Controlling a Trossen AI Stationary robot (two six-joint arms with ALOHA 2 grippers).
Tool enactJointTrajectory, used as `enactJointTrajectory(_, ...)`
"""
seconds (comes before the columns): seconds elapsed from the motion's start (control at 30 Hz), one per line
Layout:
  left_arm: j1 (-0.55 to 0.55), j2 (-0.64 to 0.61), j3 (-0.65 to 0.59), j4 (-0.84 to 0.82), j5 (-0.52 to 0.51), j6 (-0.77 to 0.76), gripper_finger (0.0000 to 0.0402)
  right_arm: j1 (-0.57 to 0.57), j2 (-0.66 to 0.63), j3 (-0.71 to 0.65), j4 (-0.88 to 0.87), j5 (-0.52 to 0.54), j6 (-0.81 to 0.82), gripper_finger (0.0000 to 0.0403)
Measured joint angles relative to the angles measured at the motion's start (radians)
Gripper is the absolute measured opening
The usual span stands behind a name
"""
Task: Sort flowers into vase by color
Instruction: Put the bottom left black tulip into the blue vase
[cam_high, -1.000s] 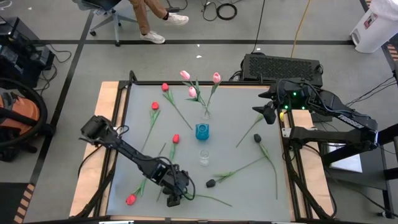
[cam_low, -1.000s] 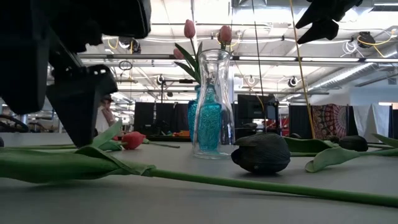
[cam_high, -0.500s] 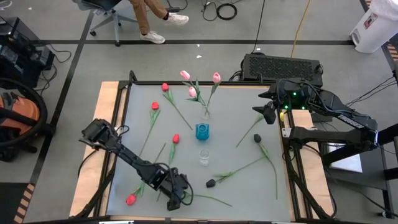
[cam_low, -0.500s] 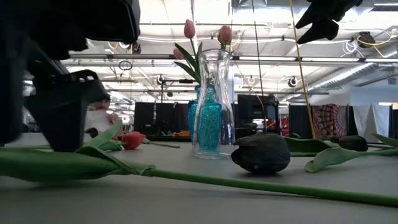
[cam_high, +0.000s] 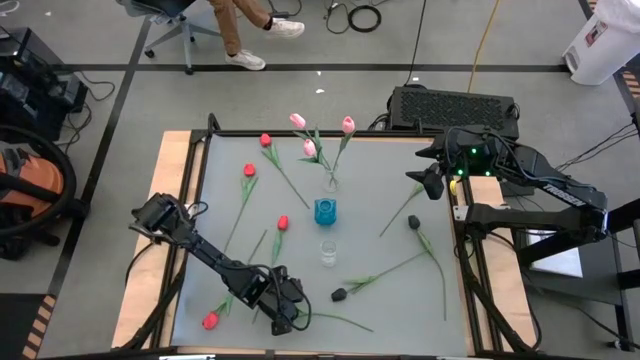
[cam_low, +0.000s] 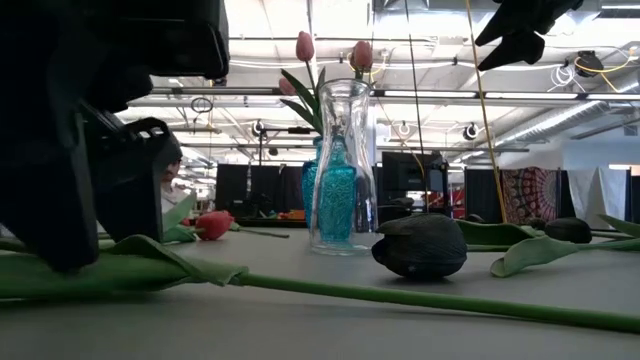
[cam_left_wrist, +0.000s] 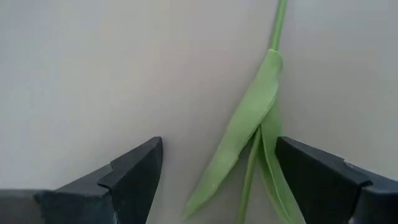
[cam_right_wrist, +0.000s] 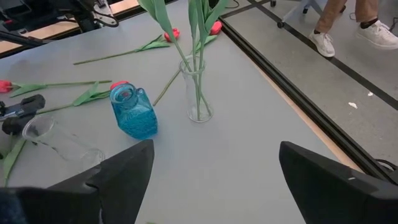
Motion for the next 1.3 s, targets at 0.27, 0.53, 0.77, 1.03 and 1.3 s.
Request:
enactJointTrajectory(0.27,-0.027,0.0,0.005,-0.002,0.036,0.025,0.0319,0.0,0.0,0.0,-0.001,0.0,0.0,0.0338)
enactJointTrajectory(0.53,-0.04,0.0,0.008,-0.01,0.037,0.023,0.0319,0.0,0.0,0.0,-0.002,0.0,0.0,0.0338)
enactJointTrajectory(0.77,-0.04,0.0,0.009,-0.044,-0.005,0.024,0.0319,0.0,0.0,0.0,-0.002,0.0,0.0,0.0338)
enactJointTrajectory(1.03,-0.04,0.0,0.009,-0.047,-0.015,0.023,0.0319,0.0,0.0,0.0,-0.002,0.0,0.0,0.0338)
enactJointTrajectory(1.3,-0.039,0.001,0.009,-0.051,-0.026,0.023,0.0286,0.0,0.0,0.0,-0.002,0.0,0.0,0.0338)
